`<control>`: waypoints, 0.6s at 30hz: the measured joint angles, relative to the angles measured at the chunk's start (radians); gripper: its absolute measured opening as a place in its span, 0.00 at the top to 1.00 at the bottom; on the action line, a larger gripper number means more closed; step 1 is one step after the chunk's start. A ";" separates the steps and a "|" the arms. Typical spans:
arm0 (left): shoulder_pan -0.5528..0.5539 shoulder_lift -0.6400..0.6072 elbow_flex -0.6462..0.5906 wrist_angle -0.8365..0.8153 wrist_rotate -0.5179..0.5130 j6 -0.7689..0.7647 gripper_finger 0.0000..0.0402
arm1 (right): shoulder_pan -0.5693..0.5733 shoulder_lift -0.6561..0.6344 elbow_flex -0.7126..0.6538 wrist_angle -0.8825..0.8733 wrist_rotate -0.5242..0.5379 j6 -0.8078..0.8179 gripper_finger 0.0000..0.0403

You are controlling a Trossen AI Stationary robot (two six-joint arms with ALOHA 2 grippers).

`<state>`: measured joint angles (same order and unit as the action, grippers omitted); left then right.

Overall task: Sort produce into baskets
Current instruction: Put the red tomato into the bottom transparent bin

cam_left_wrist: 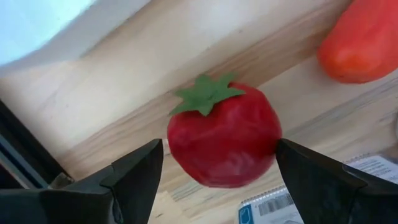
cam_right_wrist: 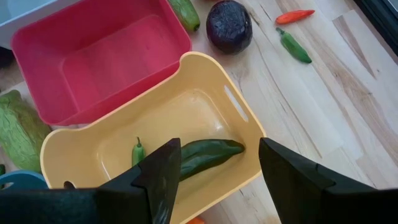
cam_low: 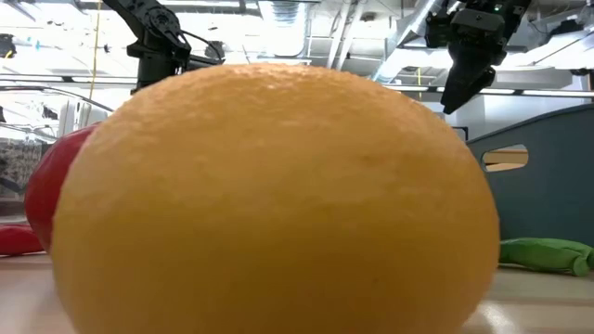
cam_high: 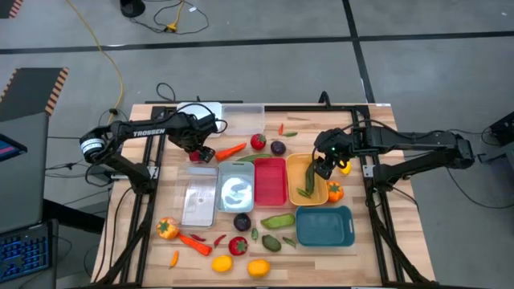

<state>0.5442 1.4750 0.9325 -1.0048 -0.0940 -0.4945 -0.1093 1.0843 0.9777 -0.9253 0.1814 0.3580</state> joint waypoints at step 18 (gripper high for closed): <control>0.000 -0.003 -0.067 0.085 0.006 0.016 0.34 | 0.000 0.000 0.000 -0.001 0.000 0.000 0.39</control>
<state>0.5438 1.4719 0.8650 -0.9199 -0.0875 -0.4789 -0.1090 1.0847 0.9779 -0.9264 0.1810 0.3580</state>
